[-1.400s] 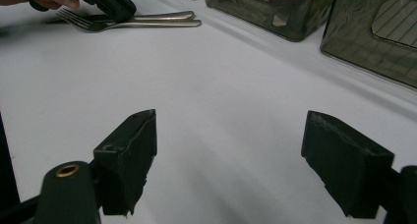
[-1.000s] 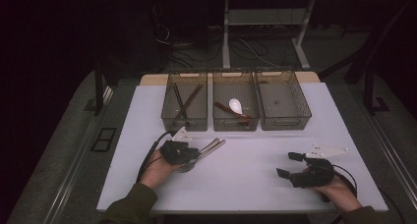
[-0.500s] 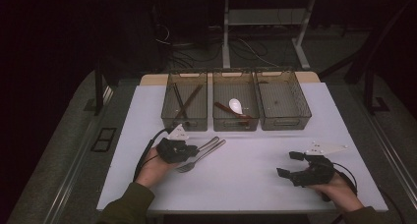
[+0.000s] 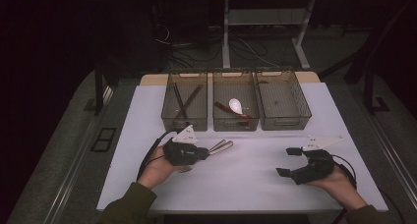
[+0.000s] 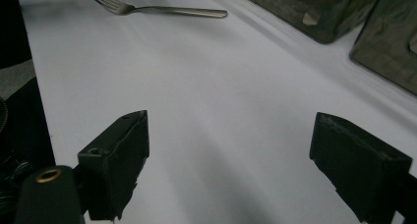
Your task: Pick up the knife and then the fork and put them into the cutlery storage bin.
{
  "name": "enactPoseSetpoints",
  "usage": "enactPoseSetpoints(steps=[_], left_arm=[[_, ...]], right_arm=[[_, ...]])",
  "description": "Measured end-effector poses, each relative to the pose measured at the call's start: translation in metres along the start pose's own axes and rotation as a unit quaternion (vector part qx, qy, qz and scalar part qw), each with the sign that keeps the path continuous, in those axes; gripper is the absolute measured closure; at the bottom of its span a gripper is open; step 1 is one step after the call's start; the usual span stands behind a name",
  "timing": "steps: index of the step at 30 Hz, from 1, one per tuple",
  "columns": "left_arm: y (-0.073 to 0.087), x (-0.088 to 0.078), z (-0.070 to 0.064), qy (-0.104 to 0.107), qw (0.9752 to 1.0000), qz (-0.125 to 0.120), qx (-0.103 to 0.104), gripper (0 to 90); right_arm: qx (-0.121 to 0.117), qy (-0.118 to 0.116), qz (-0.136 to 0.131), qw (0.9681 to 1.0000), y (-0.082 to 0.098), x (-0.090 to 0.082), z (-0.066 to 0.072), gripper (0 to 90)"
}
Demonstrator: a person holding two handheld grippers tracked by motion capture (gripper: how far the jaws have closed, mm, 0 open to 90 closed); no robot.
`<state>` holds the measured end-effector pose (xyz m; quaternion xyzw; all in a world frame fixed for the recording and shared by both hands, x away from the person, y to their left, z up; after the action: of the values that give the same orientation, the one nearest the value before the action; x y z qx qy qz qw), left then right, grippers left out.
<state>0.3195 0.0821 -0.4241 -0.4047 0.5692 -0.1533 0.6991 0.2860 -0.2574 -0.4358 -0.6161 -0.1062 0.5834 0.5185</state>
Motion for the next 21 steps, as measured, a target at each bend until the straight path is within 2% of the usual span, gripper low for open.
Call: enactPoseSetpoints(steps=[5, 10, 14, 16, 17, 20, 21], left_arm=[[-0.017, 0.009, -0.016, 0.03, 0.999, -0.004, 0.033, 79.1], [-0.031, 0.017, -0.032, 0.056, 0.9959, -0.006, 0.07, 79.1], [-0.041, 0.023, -0.043, 0.076, 0.9923, -0.005, 0.098, 79.1], [-0.044, 0.028, -0.049, 0.084, 0.9909, -0.003, 0.105, 79.1], [-0.046, 0.031, -0.051, 0.086, 0.9896, -0.002, 0.116, 79.1], [-0.049, 0.037, -0.057, 0.097, 0.9868, 0.006, 0.13, 79.1], [-0.05, 0.039, -0.058, 0.1, 0.9861, 0.005, 0.133, 79.1]], right_arm=[[-0.025, -0.024, 0.01, 0.9994, -0.018, 0.003, 0.003, 14.9], [-0.054, -0.051, 0.021, 0.997, -0.034, 0.007, 0.008, 16.0], [-0.08, -0.082, 0.04, 0.9926, -0.045, 0.015, 0.015, 16.1], [-0.087, -0.094, 0.047, 0.9907, -0.051, 0.02, 0.018, 16.8], [-0.089, -0.098, 0.051, 0.9898, -0.054, 0.022, 0.02, 17.9], [-0.11, -0.122, 0.068, 0.9841, -0.06, 0.031, 0.025, 20.5], [-0.124, -0.128, 0.079, 0.9808, -0.061, 0.034, 0.024, 22.5]])
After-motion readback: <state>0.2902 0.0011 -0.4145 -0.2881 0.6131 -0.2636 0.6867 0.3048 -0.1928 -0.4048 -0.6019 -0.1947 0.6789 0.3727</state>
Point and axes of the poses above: each handheld gripper's, and its own axes: x roughly forward along the jaws, y roughly out of its underside, z roughly to its left, the point moved 4 cm from there along x, roughly forward along the jaws, and after that the axes turned 5 degrees about -y, right-handed, at the moved point
